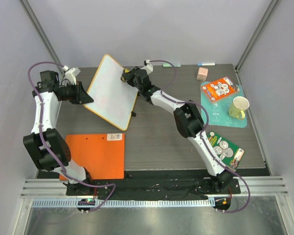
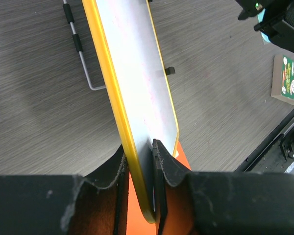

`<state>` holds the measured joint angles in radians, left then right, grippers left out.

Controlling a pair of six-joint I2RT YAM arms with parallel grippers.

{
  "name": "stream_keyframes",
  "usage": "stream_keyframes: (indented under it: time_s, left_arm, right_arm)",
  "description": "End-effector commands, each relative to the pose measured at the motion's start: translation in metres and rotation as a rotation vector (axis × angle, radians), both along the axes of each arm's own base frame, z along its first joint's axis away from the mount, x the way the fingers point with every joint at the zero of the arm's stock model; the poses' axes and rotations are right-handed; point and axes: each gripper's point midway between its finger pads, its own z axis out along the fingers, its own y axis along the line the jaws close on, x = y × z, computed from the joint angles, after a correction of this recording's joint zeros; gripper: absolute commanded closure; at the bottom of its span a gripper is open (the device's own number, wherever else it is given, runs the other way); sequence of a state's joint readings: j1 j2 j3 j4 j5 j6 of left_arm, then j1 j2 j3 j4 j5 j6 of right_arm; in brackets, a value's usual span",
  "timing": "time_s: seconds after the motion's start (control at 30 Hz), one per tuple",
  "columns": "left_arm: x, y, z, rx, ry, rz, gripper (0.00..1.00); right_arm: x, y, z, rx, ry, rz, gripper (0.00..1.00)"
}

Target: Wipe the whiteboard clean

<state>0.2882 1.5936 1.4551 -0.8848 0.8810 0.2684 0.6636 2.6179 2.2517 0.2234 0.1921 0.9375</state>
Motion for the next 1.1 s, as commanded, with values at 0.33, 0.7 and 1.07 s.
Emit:
stream_keyframes:
  time_s: [0.33, 0.7, 1.07]
  left_arm:
    - [-0.01, -0.033, 0.052, -0.042, -0.224, -0.174, 1.0]
    - [-0.01, -0.036, 0.053, -0.073, -0.218, -0.173, 1.0]
    - [-0.014, -0.036, 0.053, -0.056, -0.221, -0.167, 1.0]
  right_arm:
    - [-0.073, -0.016, -0.104, -0.21, 0.238, 0.13, 0.99]
    - [-0.183, 0.02, -0.114, -0.287, 0.26, 0.331, 0.99]
    - [-0.287, 0.044, -0.114, -0.369, 0.259, 0.465, 0.99]
